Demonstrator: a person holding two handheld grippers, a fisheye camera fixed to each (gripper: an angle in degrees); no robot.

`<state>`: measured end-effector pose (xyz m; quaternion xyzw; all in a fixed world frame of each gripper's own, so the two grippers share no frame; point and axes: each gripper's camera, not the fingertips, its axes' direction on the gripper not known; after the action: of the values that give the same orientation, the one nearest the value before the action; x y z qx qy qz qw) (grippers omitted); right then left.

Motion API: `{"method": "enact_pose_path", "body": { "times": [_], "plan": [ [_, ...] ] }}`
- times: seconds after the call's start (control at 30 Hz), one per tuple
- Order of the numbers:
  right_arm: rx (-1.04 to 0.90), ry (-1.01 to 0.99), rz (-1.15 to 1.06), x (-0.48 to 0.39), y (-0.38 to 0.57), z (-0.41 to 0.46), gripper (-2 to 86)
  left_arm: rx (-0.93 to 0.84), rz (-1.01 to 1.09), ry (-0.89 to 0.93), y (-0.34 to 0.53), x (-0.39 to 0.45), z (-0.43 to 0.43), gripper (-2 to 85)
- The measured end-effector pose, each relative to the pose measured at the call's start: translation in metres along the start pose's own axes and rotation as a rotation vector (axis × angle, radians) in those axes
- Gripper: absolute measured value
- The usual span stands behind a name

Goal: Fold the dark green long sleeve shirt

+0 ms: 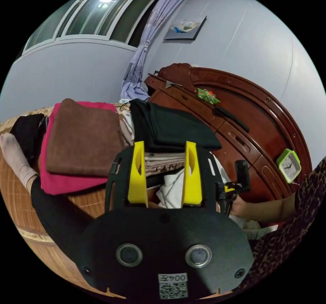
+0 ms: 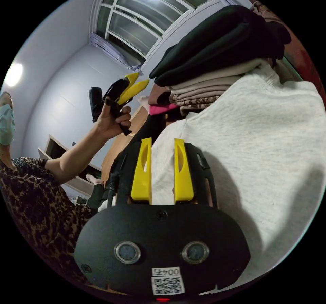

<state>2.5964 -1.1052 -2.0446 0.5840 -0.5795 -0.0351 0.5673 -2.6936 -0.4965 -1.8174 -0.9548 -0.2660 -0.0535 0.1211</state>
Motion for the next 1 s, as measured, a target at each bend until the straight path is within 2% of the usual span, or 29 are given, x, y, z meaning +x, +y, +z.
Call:
{"method": "enact_pose_path", "body": {
  "times": [0.17, 0.23, 0.27, 0.4, 0.5, 0.57, 0.73, 0.8, 0.87, 0.93, 1.0],
  "plan": [
    [-0.003, -0.005, 0.002, 0.015, -0.004, 0.011, 9.9, -0.053, 0.014, -0.014, -0.013, 0.007, 0.025, 12.6],
    [-0.008, -0.001, 0.008, 0.024, -0.005, 0.019, 9.4, -0.045, -0.003, -0.118, -0.020, 0.011, 0.016, 5.6],
    [-0.010, 0.002, 0.011, 0.026, -0.005, 0.022, 9.1, -0.030, -0.005, -0.101, -0.023, 0.012, 0.010, 5.0],
    [-0.016, 0.003, 0.037, 0.044, -0.005, 0.038, 7.9, 0.155, -0.182, 0.175, -0.052, -0.004, -0.060, 2.9],
    [-0.011, 0.006, 0.037, 0.052, -0.003, 0.051, 7.6, 0.340, -0.144, 0.299, -0.073, 0.013, -0.148, 2.4],
    [-0.009, 0.008, 0.034, 0.056, -0.002, 0.059, 7.6, 0.457, -0.061, 0.313, -0.085, 0.034, -0.224, 2.3],
    [-0.007, -0.001, 0.027, 0.068, 0.002, 0.087, 8.3, 0.707, 0.259, 0.189, -0.101, 0.128, -0.468, 2.4],
    [-0.011, -0.002, 0.023, 0.071, 0.003, 0.098, 8.9, 0.742, 0.332, 0.173, -0.102, 0.155, -0.525, 2.8],
    [-0.011, -0.004, 0.017, 0.074, 0.005, 0.109, 10.1, 0.717, 0.371, 0.107, -0.102, 0.177, -0.562, 3.4],
    [0.005, -0.018, 0.005, 0.077, 0.009, 0.124, 12.7, 0.571, 0.321, -0.112, -0.098, 0.189, -0.574, 4.7],
    [0.023, -0.011, 0.001, 0.079, 0.012, 0.134, 14.5, 0.452, 0.271, -0.255, -0.082, 0.179, -0.562, 7.1]
  ]
}}
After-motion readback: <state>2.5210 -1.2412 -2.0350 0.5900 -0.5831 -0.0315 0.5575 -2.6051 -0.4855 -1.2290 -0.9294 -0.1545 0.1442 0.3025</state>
